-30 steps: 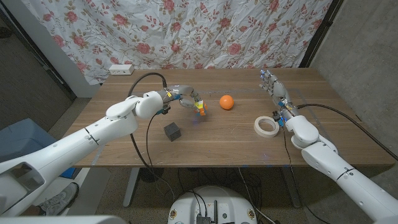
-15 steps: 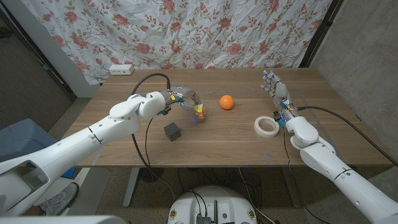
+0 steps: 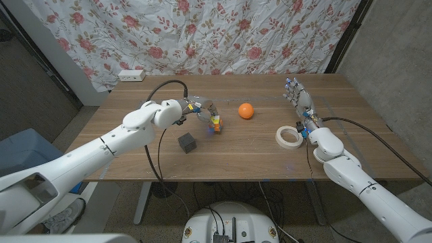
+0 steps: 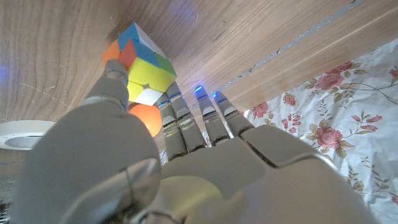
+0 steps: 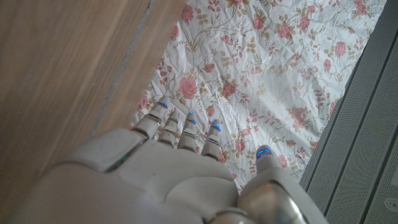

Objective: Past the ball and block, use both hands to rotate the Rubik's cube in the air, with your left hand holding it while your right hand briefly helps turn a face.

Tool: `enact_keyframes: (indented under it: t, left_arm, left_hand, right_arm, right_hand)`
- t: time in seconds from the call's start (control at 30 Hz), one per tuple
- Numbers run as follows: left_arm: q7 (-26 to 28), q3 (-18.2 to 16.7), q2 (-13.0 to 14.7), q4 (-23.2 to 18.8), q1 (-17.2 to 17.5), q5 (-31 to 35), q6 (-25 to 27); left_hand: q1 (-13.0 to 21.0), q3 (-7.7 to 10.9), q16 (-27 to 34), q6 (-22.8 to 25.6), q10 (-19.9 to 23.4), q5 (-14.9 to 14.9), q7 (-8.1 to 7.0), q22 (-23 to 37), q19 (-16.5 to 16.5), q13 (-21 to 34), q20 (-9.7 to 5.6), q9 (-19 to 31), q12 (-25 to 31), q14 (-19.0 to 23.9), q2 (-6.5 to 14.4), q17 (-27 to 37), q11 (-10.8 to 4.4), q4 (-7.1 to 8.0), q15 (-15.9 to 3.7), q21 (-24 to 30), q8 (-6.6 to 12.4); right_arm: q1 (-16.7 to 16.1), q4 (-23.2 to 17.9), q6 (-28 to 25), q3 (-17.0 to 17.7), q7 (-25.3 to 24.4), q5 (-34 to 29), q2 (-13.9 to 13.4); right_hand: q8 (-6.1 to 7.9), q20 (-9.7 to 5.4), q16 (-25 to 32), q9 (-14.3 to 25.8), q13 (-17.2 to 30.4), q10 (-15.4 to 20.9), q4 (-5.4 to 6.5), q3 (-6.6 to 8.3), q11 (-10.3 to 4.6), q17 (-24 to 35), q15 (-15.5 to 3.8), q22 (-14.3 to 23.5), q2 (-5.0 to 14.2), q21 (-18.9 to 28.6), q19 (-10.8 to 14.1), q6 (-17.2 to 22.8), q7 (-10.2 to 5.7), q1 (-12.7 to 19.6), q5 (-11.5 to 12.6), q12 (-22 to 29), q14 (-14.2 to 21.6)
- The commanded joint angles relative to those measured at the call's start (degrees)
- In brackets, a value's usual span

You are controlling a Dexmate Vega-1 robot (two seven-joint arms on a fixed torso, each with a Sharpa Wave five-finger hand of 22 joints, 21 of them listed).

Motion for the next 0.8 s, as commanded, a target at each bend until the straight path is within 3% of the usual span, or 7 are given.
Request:
enact_keyframes:
  t: [0.03, 0.37, 0.73, 0.8]
  left_arm:
    - [-4.35, 0.86, -0.24, -0.57, -1.12, 2.73, 1.46]
    - [-7.16, 1.04, -0.34, -1.00, -1.61, 3.59, 2.22]
    - [-10.35, 1.48, -0.32, -1.43, -2.47, 4.34, 2.17]
    - [-11.78, 1.71, -0.35, -1.53, -2.85, 4.46, 2.35]
  left_hand:
    - [-0.70, -0.18, -0.43, -1.21, -0.62, 0.36, -0.41, 0.11, -0.76, 0.17, 0.14, 0.14, -0.65, -1.08, -0.41, 0.13, -0.64, 0.18, -7.14, -0.34, -0.51]
    - [-1.32, -0.45, -0.60, -3.90, -3.34, 0.42, -0.68, 0.06, -1.89, 0.32, 0.88, 0.08, -1.56, -2.93, -0.66, 0.19, -0.72, 0.22, -6.43, -0.36, -1.21]
    - [-2.38, -0.85, -0.81, -8.37, -10.53, 0.51, -0.62, 0.03, -4.30, 0.03, 1.94, -0.23, -2.95, -6.11, -1.15, 0.26, 1.21, 0.22, -5.00, -0.47, -1.89]
    - [-2.96, -1.08, -0.92, -10.72, -13.71, 0.50, -0.71, 0.04, -5.08, -0.57, 2.02, -0.47, -3.20, -7.93, -1.45, 0.28, 2.42, 0.28, -4.37, -0.36, -2.24]
  right_arm:
    - [1.38, 2.73, 1.02, -0.69, 1.31, 1.11, 0.96]
    - [1.57, 3.12, 0.54, -0.95, 2.01, 2.36, 1.13]
    - [1.46, 3.49, 1.02, -0.98, 1.44, 2.48, 1.58]
    - [1.34, 3.37, 1.02, -0.95, 1.13, 2.32, 1.58]
  right_hand:
    - [0.34, -0.29, 0.02, 0.06, 0.11, 0.50, 0.39, 0.18, 0.07, 0.01, -0.05, 0.14, 1.20, -0.08, 0.26, 0.42, 0.00, -0.26, 0.23, -0.14, 0.52]
    - [0.38, -0.29, -0.25, 0.07, 0.13, 0.57, 0.59, 0.19, 0.13, 0.00, 0.09, 0.14, 1.20, -0.06, 0.42, 0.75, 0.29, -0.37, 0.24, -0.23, 0.00]
    - [0.38, -0.69, -0.46, 0.07, 0.14, 0.57, 0.72, 0.22, -0.06, -0.04, -0.30, 0.13, 1.15, -0.08, 0.51, 0.96, 0.68, -0.38, 0.25, -0.35, -0.40]
    - [0.38, -0.69, -0.48, 0.07, 0.14, 0.58, 0.74, 0.24, 0.00, -0.05, -0.31, 0.13, 1.16, -0.09, 0.51, 1.01, 0.67, -0.37, 0.26, -0.35, -0.42]
